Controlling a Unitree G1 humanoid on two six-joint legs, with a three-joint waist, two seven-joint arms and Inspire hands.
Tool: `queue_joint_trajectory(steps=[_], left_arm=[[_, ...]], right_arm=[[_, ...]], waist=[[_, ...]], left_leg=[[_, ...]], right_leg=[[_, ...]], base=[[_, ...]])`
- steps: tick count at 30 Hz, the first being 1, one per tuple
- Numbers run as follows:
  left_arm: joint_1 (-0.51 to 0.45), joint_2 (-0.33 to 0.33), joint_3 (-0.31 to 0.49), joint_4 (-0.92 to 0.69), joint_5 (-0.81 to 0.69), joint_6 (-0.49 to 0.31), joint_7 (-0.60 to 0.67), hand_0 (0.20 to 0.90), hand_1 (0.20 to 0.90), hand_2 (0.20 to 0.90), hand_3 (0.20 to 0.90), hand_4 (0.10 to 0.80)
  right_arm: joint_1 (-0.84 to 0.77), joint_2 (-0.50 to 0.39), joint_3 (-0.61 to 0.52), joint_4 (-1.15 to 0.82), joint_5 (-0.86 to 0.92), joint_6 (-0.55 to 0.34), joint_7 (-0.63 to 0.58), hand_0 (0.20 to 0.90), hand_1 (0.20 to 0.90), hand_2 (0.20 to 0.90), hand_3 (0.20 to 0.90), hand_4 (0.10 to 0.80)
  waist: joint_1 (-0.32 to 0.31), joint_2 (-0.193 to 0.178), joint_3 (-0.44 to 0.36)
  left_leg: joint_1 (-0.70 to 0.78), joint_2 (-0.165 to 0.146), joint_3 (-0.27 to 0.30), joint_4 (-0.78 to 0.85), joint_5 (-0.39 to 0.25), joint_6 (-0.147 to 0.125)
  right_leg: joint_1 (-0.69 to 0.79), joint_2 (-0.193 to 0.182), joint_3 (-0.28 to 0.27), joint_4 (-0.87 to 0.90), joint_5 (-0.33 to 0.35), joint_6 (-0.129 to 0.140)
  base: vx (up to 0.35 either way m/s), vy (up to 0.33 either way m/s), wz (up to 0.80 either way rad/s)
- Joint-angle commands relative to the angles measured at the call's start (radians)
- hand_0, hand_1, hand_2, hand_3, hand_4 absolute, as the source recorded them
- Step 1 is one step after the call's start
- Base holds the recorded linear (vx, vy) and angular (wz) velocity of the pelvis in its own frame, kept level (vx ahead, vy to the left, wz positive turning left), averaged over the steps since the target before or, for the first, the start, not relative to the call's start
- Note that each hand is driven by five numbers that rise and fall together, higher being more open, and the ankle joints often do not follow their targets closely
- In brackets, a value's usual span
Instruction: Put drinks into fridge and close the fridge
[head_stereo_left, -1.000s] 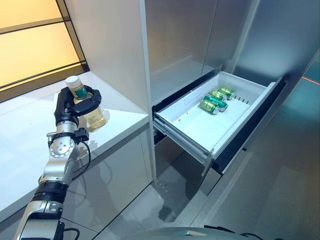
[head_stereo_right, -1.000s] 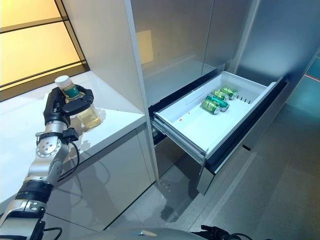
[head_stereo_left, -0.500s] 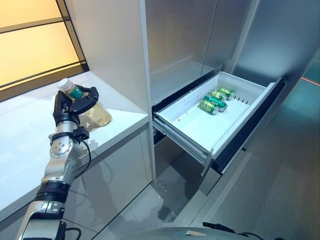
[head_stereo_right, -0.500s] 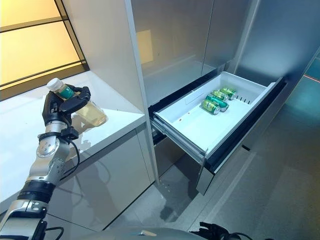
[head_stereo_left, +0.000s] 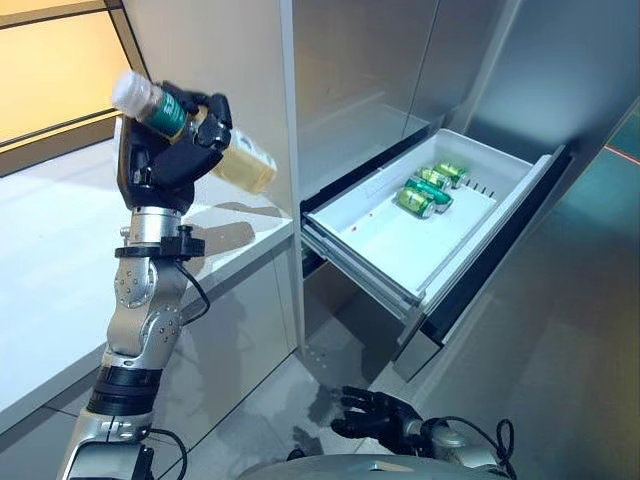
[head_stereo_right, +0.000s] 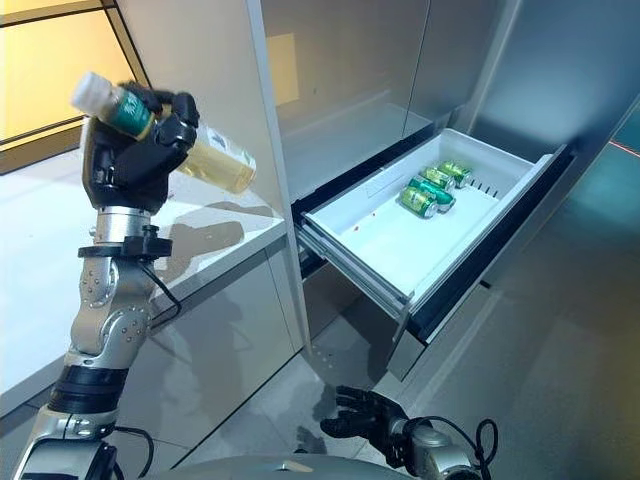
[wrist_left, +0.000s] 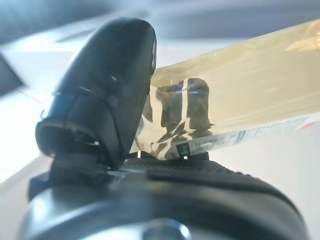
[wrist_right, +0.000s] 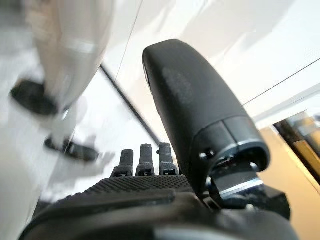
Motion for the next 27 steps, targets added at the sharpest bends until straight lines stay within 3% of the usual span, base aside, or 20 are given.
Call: queue_joint_trajectory(steps=[1, 4, 7, 12, 16, 27], left_arm=[[-0.2, -0.017, -0.025, -0.125, -0.046, -0.172, -0.101, 0.3, 0.3, 0.3, 0.2, 0.1], [-0.184, -0.032, -0.052, -0.143, -0.079, -0.165, -0.141, 0.3, 0.3, 0.3, 0.2, 0.1], [-0.157, -0.047, -0.091, -0.154, -0.122, -0.167, -0.191, 0.3, 0.3, 0.3, 0.2, 0.1], [-0.126, -0.066, -0.136, -0.137, -0.144, -0.162, -0.251, 0.3, 0.3, 0.3, 0.2, 0.1], [-0.141, -0.058, -0.146, -0.107, -0.177, -0.118, -0.286, 0.3, 0.3, 0.3, 0.2, 0.1], [-0.145, -0.059, -0.178, -0.104, -0.135, -0.075, -0.27, 0.3, 0.3, 0.3, 0.2, 0.1]], right_arm=[[-0.044, 0.043, 0.042, -0.211, 0.169, 0.045, 0.076, 0.9, 0.9, 0.9, 0.9, 0.8], [-0.05, 0.033, 0.068, -0.334, 0.185, 0.038, 0.098, 0.9, 0.9, 0.9, 0.9, 0.8], [-0.084, -0.03, 0.084, -0.572, 0.213, 0.034, 0.109, 0.9, 0.9, 0.9, 0.9, 0.8], [-0.235, -0.135, -0.005, -0.899, 0.28, 0.041, 0.102, 0.9, 0.9, 0.9, 0.9, 0.8], [-0.36, -0.213, -0.083, -1.025, 0.294, 0.012, 0.09, 0.9, 0.9, 0.9, 0.9, 0.8], [-0.415, -0.287, -0.157, -1.121, 0.302, 0.032, 0.039, 0.9, 0.9, 0.9, 0.9, 0.8]], waist=[[0.021, 0.016, -0.08], [0.022, 0.012, -0.076], [0.02, 0.007, -0.069], [0.003, 0.003, -0.062], [-0.007, 0.0, -0.071], [-0.03, -0.004, -0.081]], left_leg=[[0.022, 0.015, 0.049, 0.006, -0.096, -0.022], [0.019, 0.016, 0.049, 0.006, -0.093, -0.023], [0.014, 0.015, 0.051, 0.006, -0.087, -0.025], [0.015, 0.018, 0.069, 0.006, -0.083, -0.026], [0.007, 0.021, 0.085, 0.006, -0.074, -0.026], [0.013, 0.029, 0.11, 0.006, -0.079, -0.022]], right_leg=[[-0.017, -0.007, 0.058, 0.019, 0.002, 0.033], [-0.018, -0.008, 0.055, 0.015, 0.006, 0.035], [-0.024, -0.007, 0.058, 0.013, 0.012, 0.039], [-0.029, -0.006, 0.071, 0.014, 0.019, 0.042], [-0.042, -0.007, 0.082, 0.015, 0.03, 0.043], [-0.044, -0.005, 0.103, 0.013, 0.035, 0.044]], base=[[-0.04, -0.029, 0.04], [-0.052, -0.03, 0.04], [-0.068, -0.029, 0.01], [-0.057, -0.009, -0.02], [-0.056, -0.001, -0.09], [-0.013, -0.003, -0.04]])
